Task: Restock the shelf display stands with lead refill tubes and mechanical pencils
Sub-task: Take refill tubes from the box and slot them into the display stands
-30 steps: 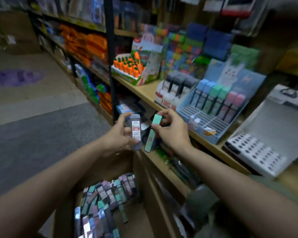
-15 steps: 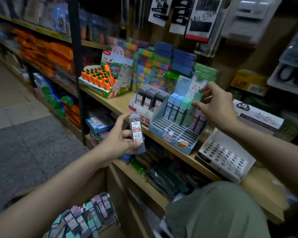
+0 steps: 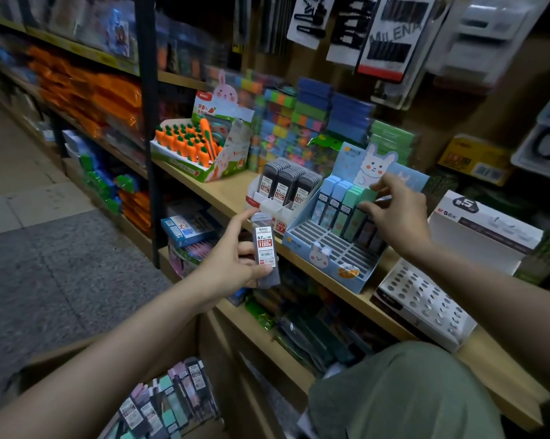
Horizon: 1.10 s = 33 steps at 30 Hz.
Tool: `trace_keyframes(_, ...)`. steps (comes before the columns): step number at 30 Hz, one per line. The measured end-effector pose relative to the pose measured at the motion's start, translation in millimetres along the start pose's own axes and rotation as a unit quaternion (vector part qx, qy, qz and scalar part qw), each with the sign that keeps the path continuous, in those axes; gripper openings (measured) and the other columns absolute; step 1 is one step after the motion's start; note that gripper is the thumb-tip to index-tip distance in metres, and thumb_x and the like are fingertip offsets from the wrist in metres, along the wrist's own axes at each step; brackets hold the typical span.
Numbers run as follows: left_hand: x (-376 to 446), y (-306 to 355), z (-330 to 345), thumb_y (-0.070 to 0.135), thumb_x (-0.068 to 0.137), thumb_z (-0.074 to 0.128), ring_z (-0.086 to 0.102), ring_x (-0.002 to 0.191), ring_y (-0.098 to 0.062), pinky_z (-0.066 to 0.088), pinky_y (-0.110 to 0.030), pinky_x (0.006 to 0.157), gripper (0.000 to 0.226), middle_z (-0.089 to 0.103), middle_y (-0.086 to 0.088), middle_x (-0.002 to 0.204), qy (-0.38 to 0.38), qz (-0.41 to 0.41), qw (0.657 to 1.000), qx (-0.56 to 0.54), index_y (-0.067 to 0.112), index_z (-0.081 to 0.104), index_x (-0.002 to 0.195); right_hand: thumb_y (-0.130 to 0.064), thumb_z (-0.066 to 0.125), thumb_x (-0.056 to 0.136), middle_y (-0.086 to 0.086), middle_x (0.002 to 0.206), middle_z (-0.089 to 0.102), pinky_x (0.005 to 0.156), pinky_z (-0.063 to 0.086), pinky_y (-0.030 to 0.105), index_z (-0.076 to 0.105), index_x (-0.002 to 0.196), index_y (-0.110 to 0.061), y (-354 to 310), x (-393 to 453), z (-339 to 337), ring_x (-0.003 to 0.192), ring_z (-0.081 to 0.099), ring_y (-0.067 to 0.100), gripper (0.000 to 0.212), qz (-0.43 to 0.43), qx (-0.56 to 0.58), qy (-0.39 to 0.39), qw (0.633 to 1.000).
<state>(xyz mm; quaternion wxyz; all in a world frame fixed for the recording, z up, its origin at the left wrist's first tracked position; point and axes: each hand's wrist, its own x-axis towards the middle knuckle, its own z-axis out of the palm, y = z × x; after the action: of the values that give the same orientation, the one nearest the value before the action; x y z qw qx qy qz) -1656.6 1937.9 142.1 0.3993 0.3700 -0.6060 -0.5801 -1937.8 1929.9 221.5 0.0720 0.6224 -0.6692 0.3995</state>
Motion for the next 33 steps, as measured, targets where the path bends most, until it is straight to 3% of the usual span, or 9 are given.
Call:
trace_keyframes(13, -1.8, 0.4, 1.1, -0.004, 0.084, 0.068, 0.071, 0.098, -0.017, 0.058, -0.039, 0.079, 0.096, 0.073, -0.001, 0.108, -0.003, 0.01, 1.0, 0.02, 0.05, 0.016, 0.146, -0.02, 0.081, 0.076, 0.009, 0.1, 0.062, 0.076, 0.053, 0.041, 0.066, 0.099, -0.008, 4.9, 1.8, 6.9, 0.085, 0.062, 0.027, 0.03, -0.052, -0.121, -0.009, 0.991)
trace_keyframes(17, -1.5, 0.3, -0.1, -0.001, 0.088, 0.064, 0.07, 0.1, -0.016, 0.055, -0.028, 0.074, 0.096, 0.073, 0.004, 0.109, -0.012, 0.021, 0.999, 0.021, 0.053, 0.011, 0.147, -0.021, 0.079, 0.079, 0.01, 0.102, 0.06, 0.076, 0.049, 0.039, 0.066, 0.1, -0.007, 3.3, 3.9, 7.7, 0.09, 0.059, 0.029, 0.028, -0.04, -0.159, -0.021, 0.986)
trace_keyframes(19, -2.0, 0.5, 2.6, -0.002, 0.089, 0.063, 0.069, 0.103, -0.017, 0.056, -0.031, 0.079, 0.094, 0.073, 0.003, 0.11, -0.007, 0.018, 1.0, 0.015, 0.05, 0.011, 0.147, -0.022, 0.075, 0.083, 0.011, 0.111, 0.058, 0.082, 0.051, 0.04, 0.068, 0.107, -0.006, -0.6, 4.8, 5.9, 0.096, 0.06, 0.029, 0.03, -0.023, -0.16, -0.028, 0.986)
trace_keyframes(21, -1.7, 1.3, 5.8, -0.002, 0.09, 0.061, 0.068, 0.104, -0.013, 0.055, -0.033, 0.082, 0.083, 0.073, 0.003, 0.109, 0.005, 0.01, 1.0, 0.013, 0.038, 0.017, 0.147, -0.024, 0.07, 0.088, 0.009, 0.117, 0.054, 0.085, 0.05, 0.029, 0.066, 0.118, -0.009, -10.4, 3.1, 0.7, 0.093, 0.062, 0.022, 0.034, -0.019, -0.102, -0.004, 0.995)
trace_keyframes(23, -2.1, 3.1, 7.6, -0.002, 0.092, 0.058, 0.067, 0.104, -0.008, 0.056, -0.029, 0.08, 0.059, 0.073, 0.002, 0.107, 0.009, 0.003, 1.0, 0.002, 0.019, 0.032, 0.14, -0.026, 0.065, 0.091, 0.0, 0.113, 0.053, 0.076, 0.047, 0.013, 0.062, 0.125, -0.018, -30.6, -3.8, -2.1, 0.079, 0.062, 0.008, 0.034, -0.042, -0.005, 0.013, 0.999)
trace_keyframes(27, -4.5, 6.9, 10.1, -0.002, 0.095, 0.051, 0.066, 0.108, -0.013, 0.056, -0.034, 0.09, 0.034, 0.073, -0.004, 0.107, -0.005, 0.014, 1.0, -0.008, 0.011, 0.05, 0.127, -0.039, 0.065, 0.089, -0.017, 0.097, 0.061, 0.066, 0.055, 0.016, 0.051, 0.128, -0.033, -77.3, -30.3, 15.4, 0.077, 0.064, -0.004, 0.042, -0.051, 0.107, -0.195, 0.974)
trace_keyframes(29, -3.9, 5.9, 9.3, -0.001, 0.095, 0.052, 0.065, 0.11, -0.017, 0.053, -0.038, 0.095, 0.032, 0.073, -0.005, 0.107, -0.009, 0.022, 1.0, -0.004, 0.013, 0.053, 0.124, -0.036, 0.068, 0.089, -0.022, 0.092, 0.057, 0.064, 0.05, 0.008, 0.049, 0.127, -0.032, -89.8, -41.3, 31.1, 0.076, 0.061, -0.013, 0.043, -0.078, 0.108, -0.219, 0.967)
trace_keyframes(31, -1.9, 3.9, 7.1, -0.001, 0.095, 0.053, 0.065, 0.111, -0.017, 0.05, -0.041, 0.099, 0.032, 0.073, -0.005, 0.109, -0.02, 0.031, 0.999, 0.006, 0.015, 0.055, 0.123, -0.027, 0.07, 0.088, -0.018, 0.088, 0.059, 0.063, 0.052, 0.014, 0.056, 0.114, -0.027, -94.1, -44.0, 42.3, 0.072, 0.064, -0.009, 0.03, -0.08, 0.136, -0.184, 0.97)
trace_keyframes(33, 1.1, 1.0, 3.1, 0.002, 0.095, 0.055, 0.065, 0.11, -0.015, 0.049, -0.04, 0.099, 0.03, 0.073, -0.002, 0.109, -0.025, 0.042, 0.998, 0.026, 0.018, 0.056, 0.121, -0.022, 0.073, 0.086, -0.011, 0.088, 0.065, 0.066, 0.059, 0.03, 0.059, 0.103, -0.023, -94.9, -41.4, 47.3, 0.068, 0.068, 0.001, 0.022, -0.069, 0.157, -0.174, 0.97)
